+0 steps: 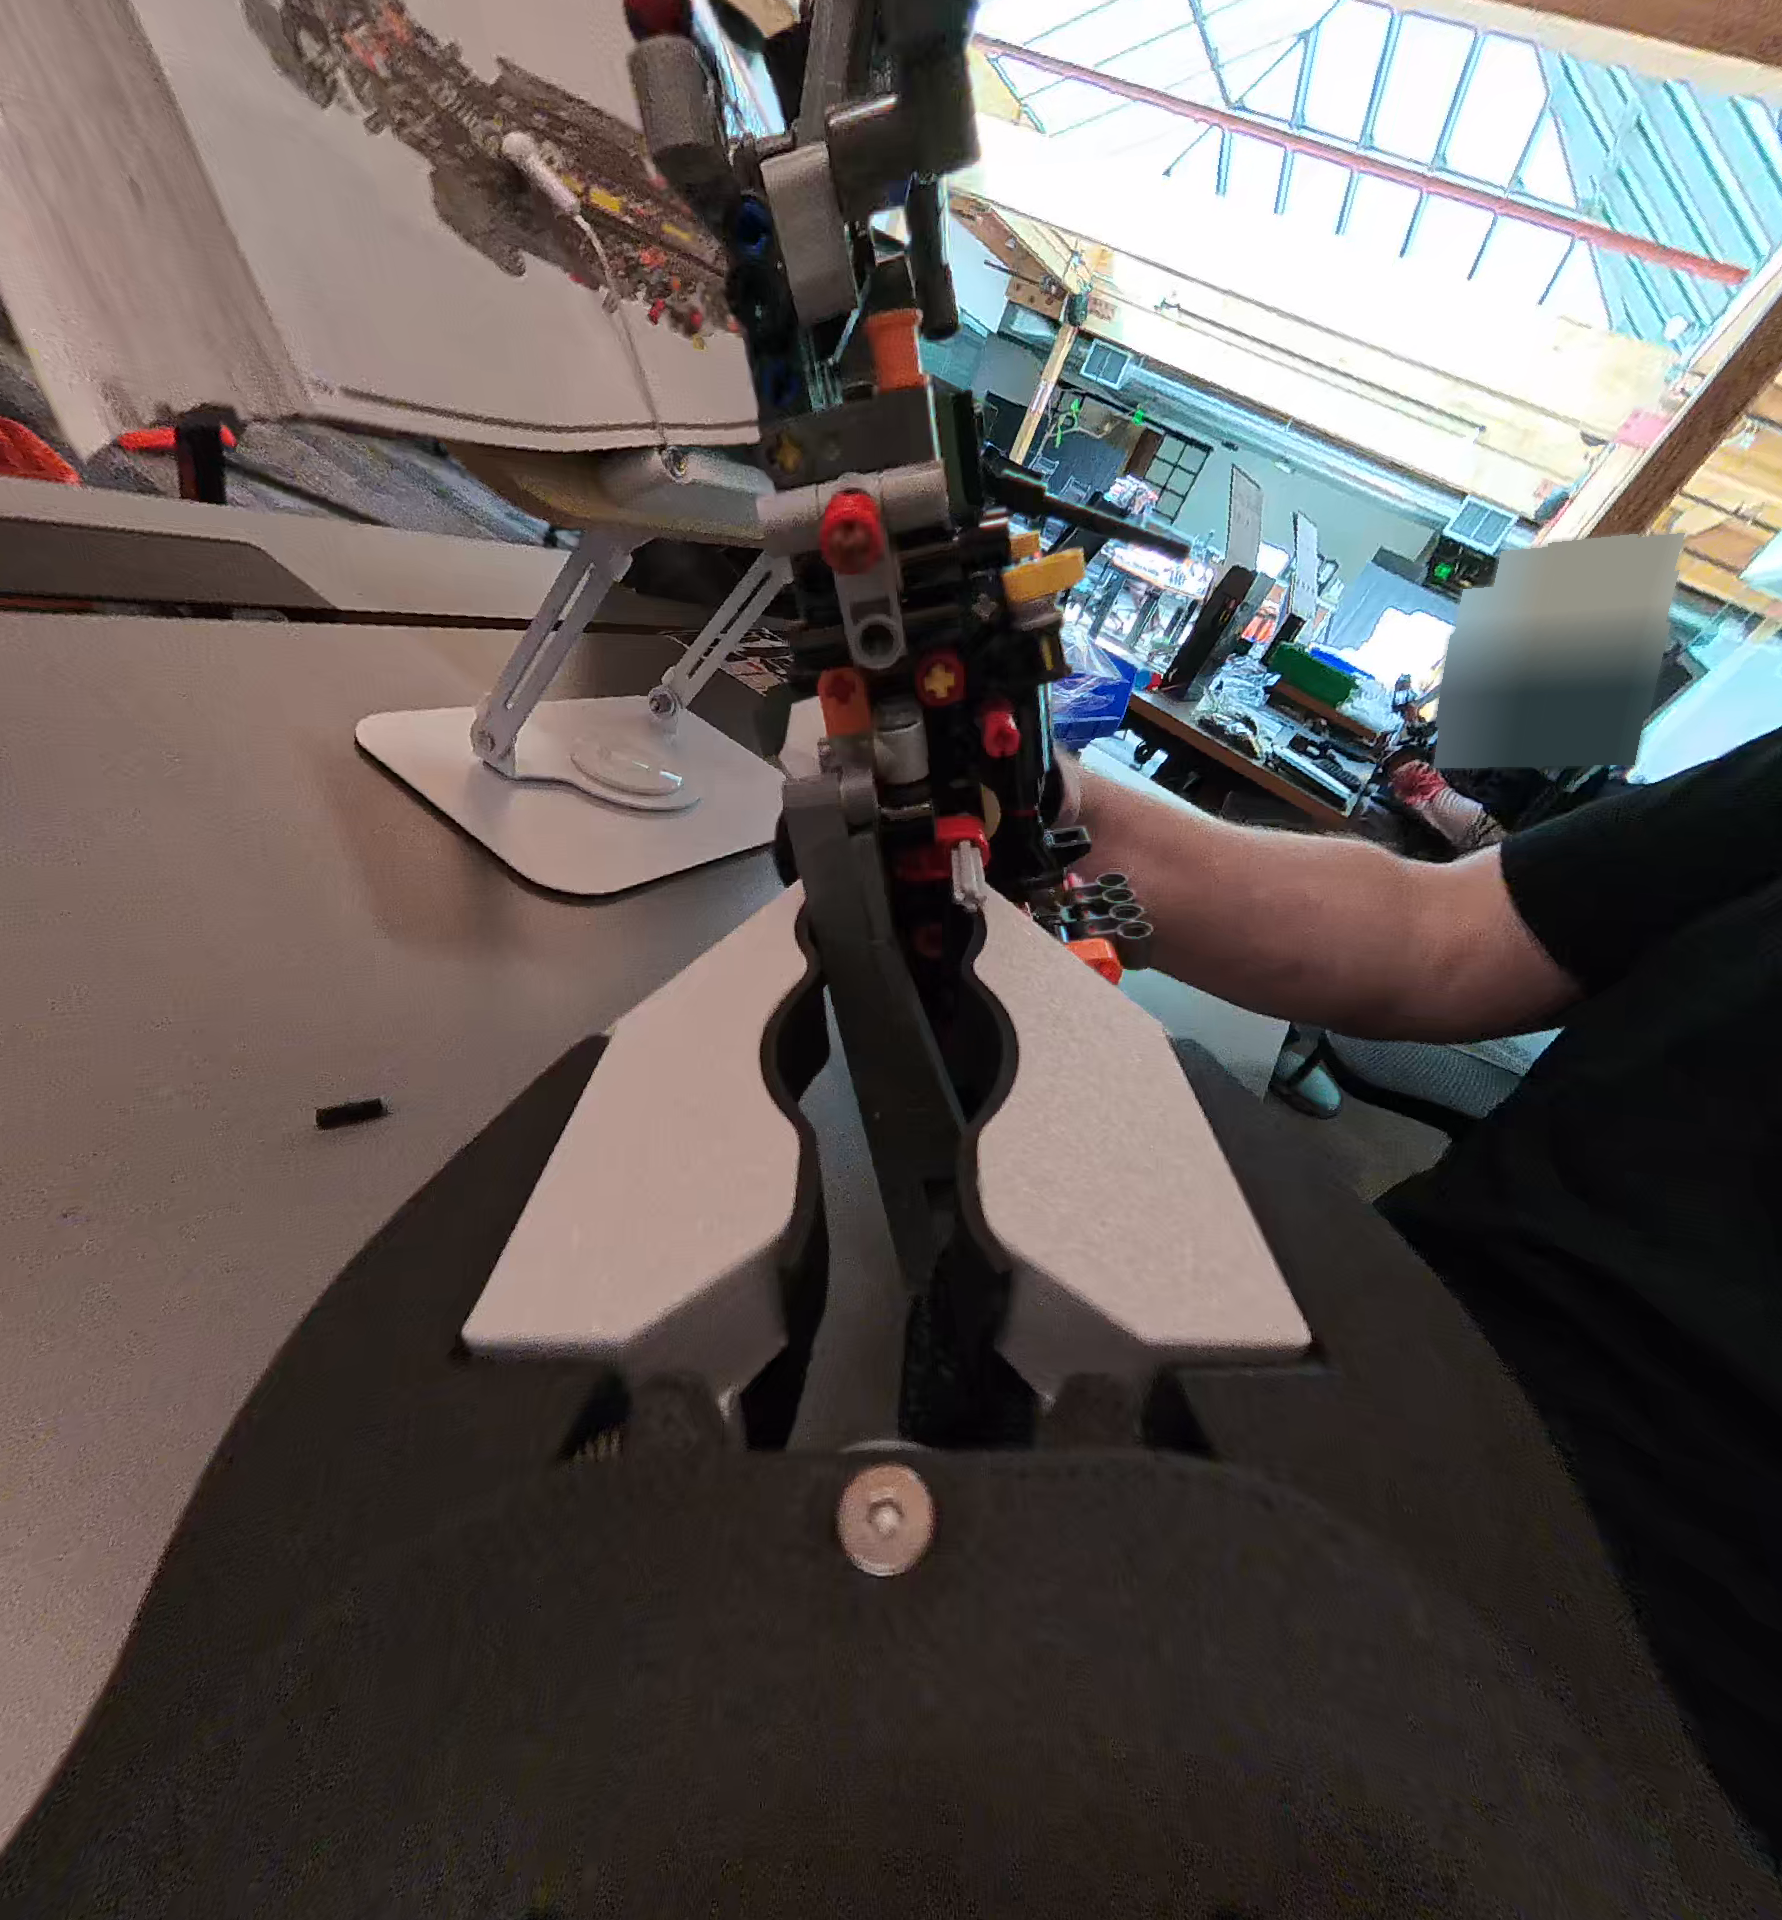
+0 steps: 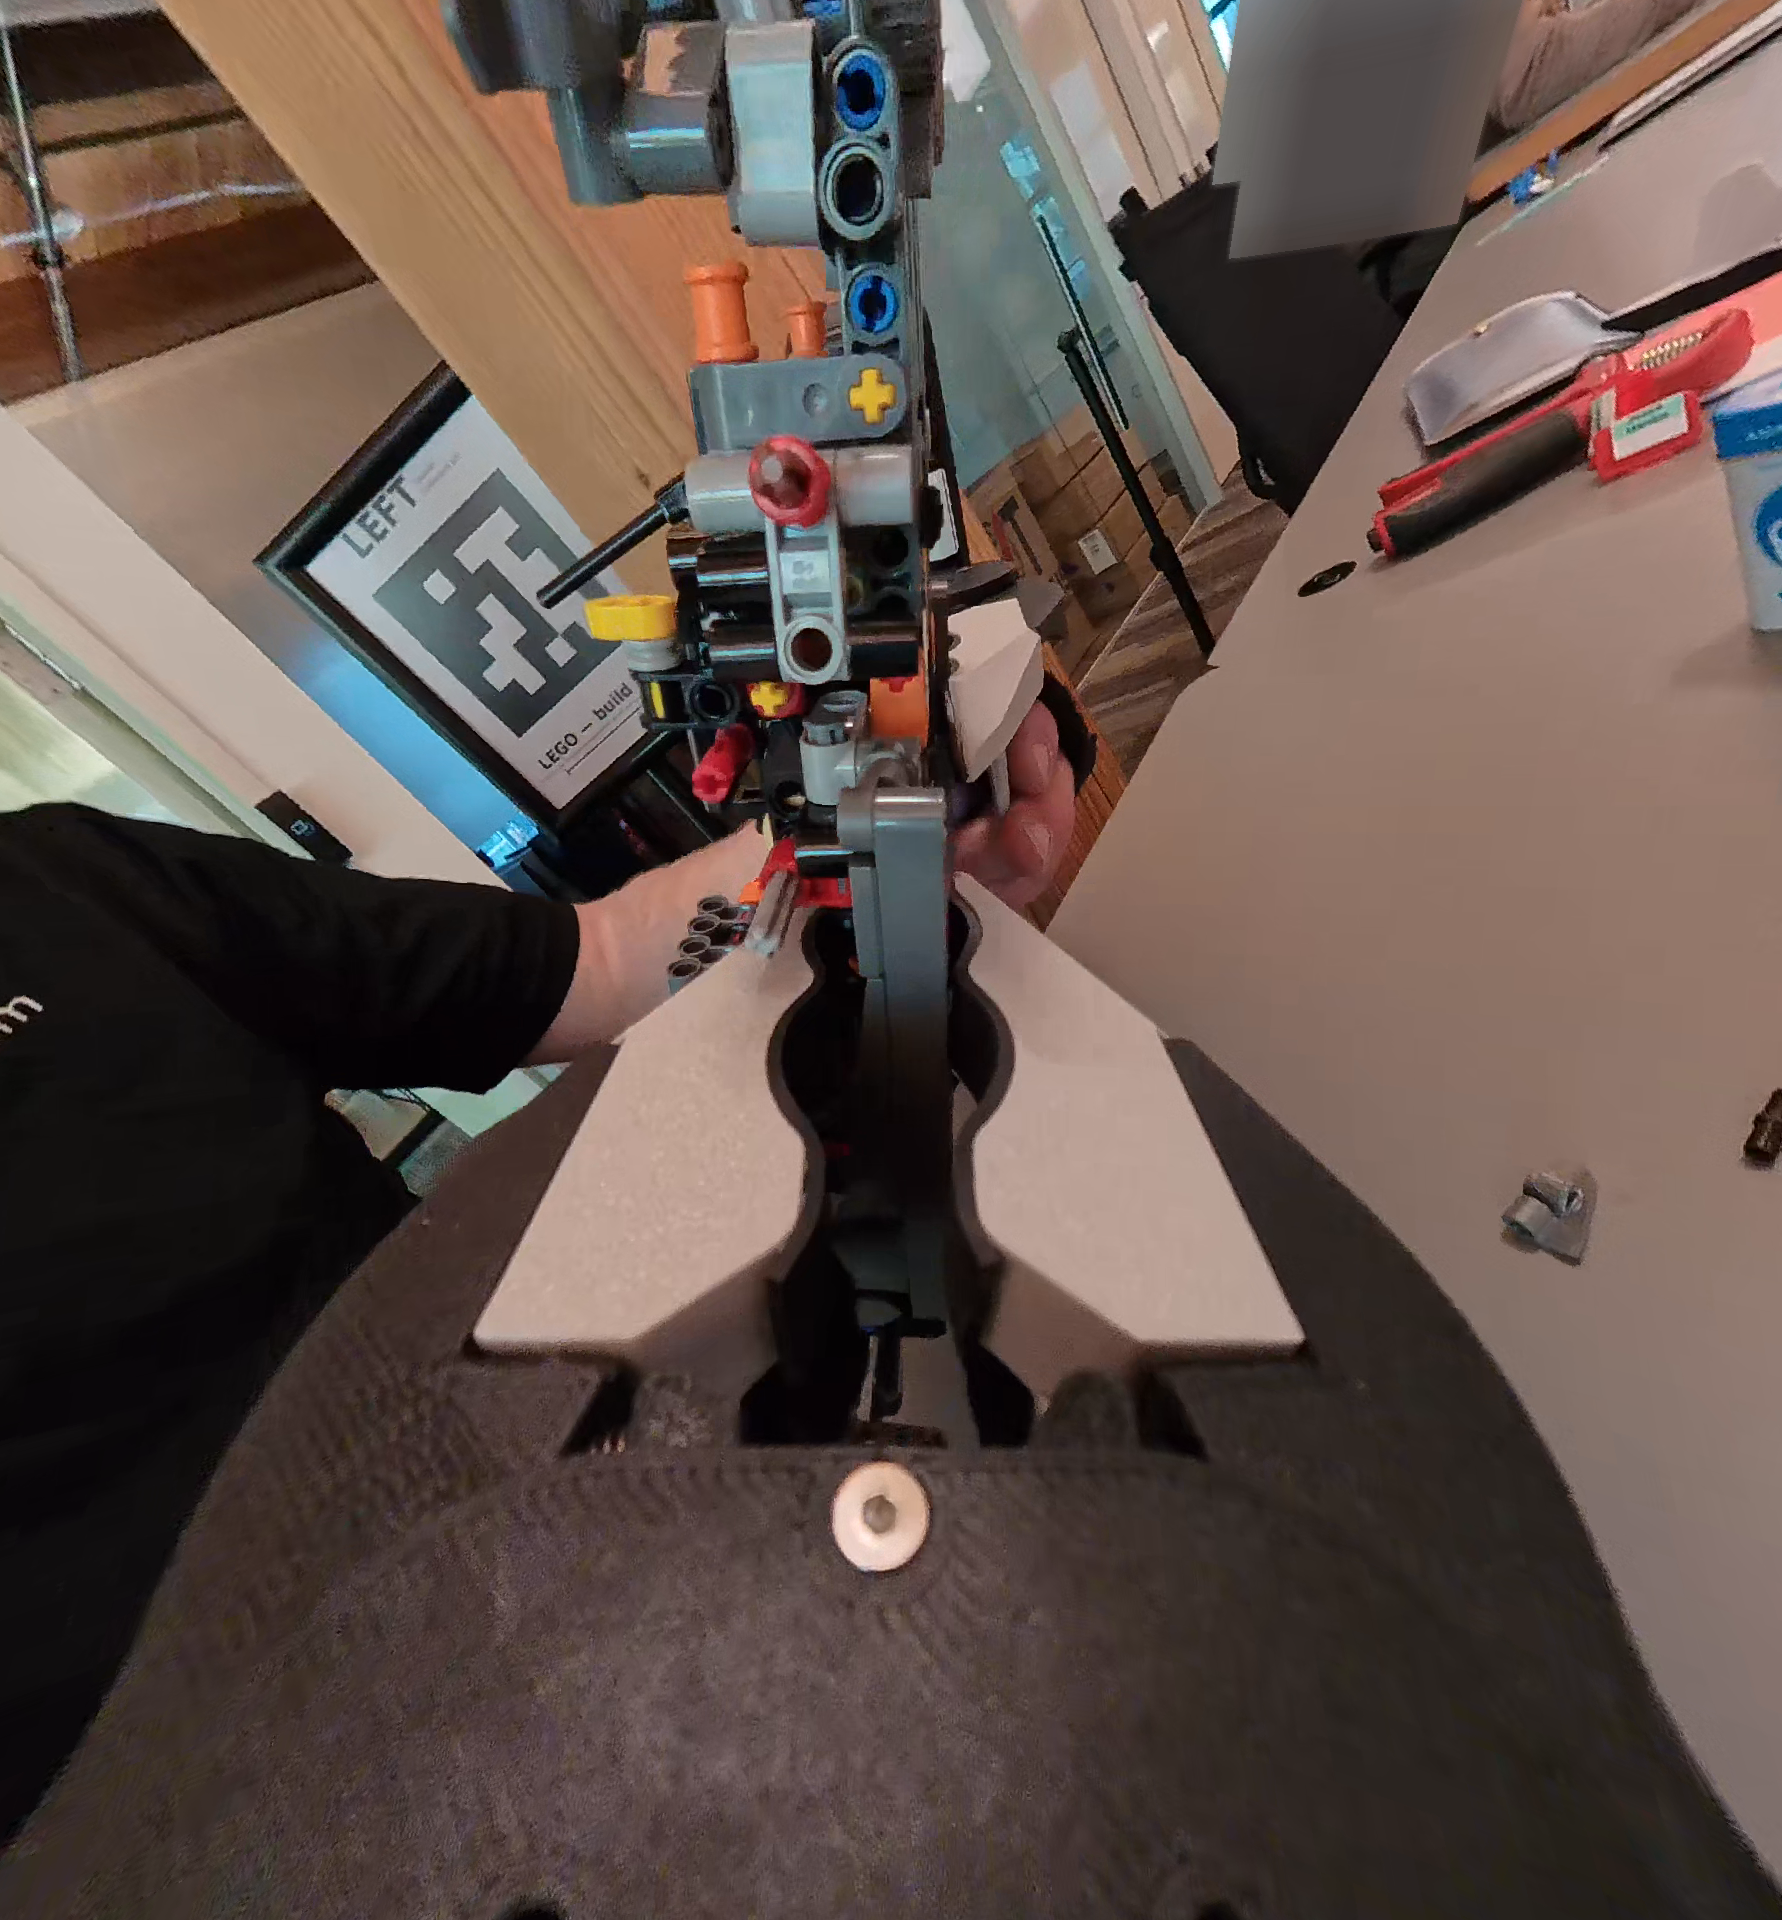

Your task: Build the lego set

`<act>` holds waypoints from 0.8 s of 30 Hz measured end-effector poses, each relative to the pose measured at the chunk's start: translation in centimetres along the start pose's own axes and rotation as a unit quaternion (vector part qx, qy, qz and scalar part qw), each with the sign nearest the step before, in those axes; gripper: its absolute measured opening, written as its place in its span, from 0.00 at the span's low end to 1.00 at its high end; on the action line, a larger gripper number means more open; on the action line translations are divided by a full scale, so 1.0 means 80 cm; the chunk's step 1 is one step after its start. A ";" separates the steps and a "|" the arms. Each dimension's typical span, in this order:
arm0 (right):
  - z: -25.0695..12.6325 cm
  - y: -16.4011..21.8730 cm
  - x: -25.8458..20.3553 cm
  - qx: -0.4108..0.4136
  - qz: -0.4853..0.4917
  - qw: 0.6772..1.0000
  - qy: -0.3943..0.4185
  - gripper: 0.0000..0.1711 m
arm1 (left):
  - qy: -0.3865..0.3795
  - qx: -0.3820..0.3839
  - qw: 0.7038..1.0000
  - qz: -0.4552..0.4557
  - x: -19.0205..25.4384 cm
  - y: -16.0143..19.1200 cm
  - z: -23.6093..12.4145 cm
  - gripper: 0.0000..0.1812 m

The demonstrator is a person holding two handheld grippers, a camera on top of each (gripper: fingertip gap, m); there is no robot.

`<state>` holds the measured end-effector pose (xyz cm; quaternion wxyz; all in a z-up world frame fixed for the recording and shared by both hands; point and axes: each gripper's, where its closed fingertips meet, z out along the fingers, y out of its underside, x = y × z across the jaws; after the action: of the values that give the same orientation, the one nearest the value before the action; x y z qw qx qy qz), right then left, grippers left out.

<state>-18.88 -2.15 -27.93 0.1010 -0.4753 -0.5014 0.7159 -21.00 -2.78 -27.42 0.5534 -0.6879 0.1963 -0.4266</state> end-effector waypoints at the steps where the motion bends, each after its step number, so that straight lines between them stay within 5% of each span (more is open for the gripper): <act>1: 0.000 -0.001 -0.003 -0.002 -0.010 1.000 -0.001 0.08 | -0.001 -0.003 1.000 0.011 0.003 -0.002 0.000 0.09; 24: -0.024 -0.001 -0.030 -0.051 -0.156 0.986 -0.011 0.08 | -0.001 -0.037 0.977 0.208 0.038 -0.013 0.026 0.08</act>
<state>-16.11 -2.42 -26.58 0.1815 -0.3877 -0.6068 0.6697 -17.82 -3.48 -25.40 0.6045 -0.6522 0.3502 -0.2943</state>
